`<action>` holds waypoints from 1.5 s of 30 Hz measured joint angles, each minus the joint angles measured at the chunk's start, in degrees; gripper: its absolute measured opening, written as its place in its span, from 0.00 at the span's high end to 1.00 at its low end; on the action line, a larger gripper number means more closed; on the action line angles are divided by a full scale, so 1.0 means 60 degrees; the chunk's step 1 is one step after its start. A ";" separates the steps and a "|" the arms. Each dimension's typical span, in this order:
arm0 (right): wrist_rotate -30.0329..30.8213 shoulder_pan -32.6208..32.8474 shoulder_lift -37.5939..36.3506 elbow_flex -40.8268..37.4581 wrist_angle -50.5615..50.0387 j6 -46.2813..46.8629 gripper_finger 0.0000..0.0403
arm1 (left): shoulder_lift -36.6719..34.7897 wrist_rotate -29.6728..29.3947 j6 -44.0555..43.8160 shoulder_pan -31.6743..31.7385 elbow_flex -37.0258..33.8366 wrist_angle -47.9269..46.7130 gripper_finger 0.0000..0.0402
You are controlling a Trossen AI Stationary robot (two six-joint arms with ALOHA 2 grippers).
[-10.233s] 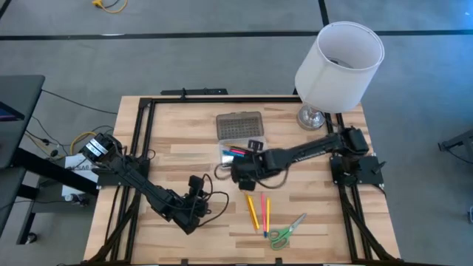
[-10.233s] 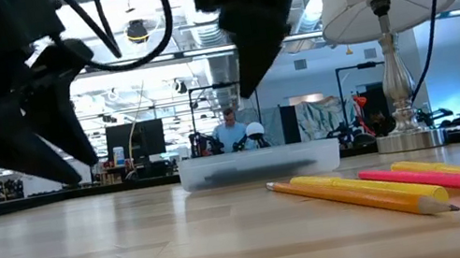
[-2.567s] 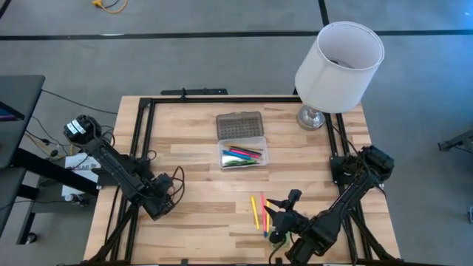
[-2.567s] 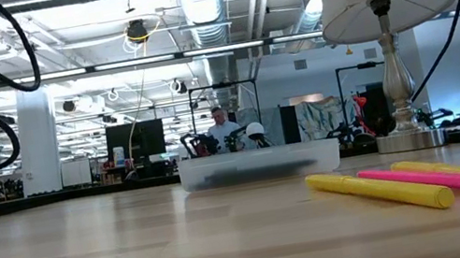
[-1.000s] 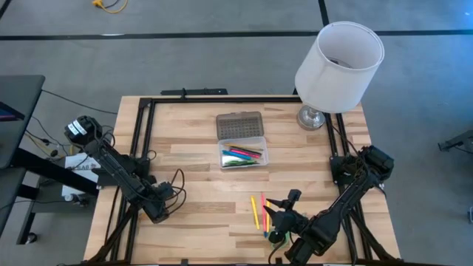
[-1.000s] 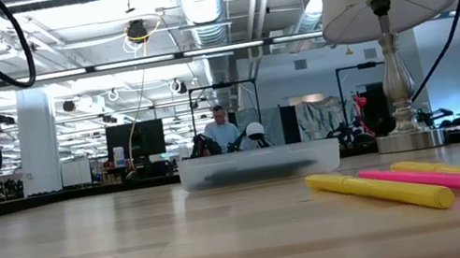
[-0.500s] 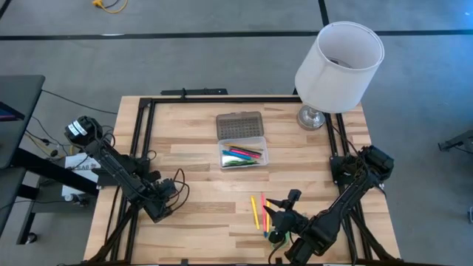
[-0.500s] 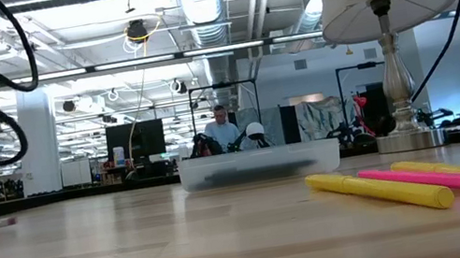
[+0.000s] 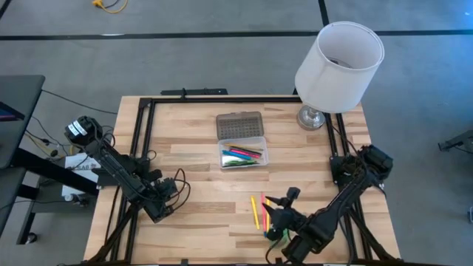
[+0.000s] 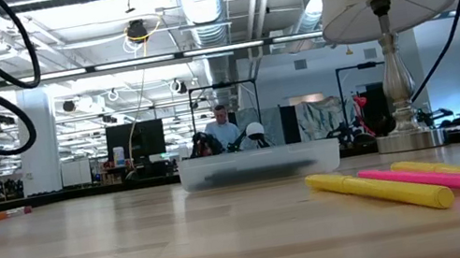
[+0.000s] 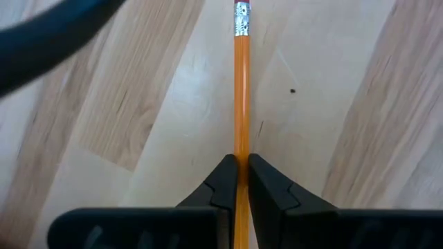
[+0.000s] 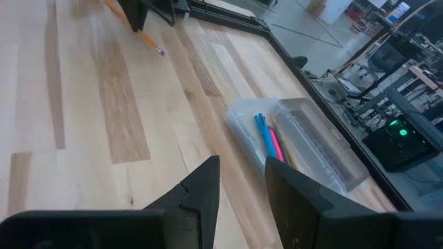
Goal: Pick & place school supplies into a supply box
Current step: Put the pencil into the gray supply box
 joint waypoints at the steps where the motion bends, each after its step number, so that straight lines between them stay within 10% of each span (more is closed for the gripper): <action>1: 0.0000 -0.0031 -0.0002 0.0000 0.0000 -0.0002 0.72 | 0.0000 0.0002 0.0000 0.0000 0.0000 0.0003 0.97; 26: -0.0433 -0.0373 0.0000 0.0000 0.0015 0.0000 0.72 | -0.0011 -0.2696 0.4983 0.2036 0.2203 0.0827 0.96; 45: -0.0437 -0.0362 -0.0001 0.0000 0.0029 -0.0237 0.72 | 0.0348 -0.0811 1.0887 0.6609 0.2277 0.6980 0.96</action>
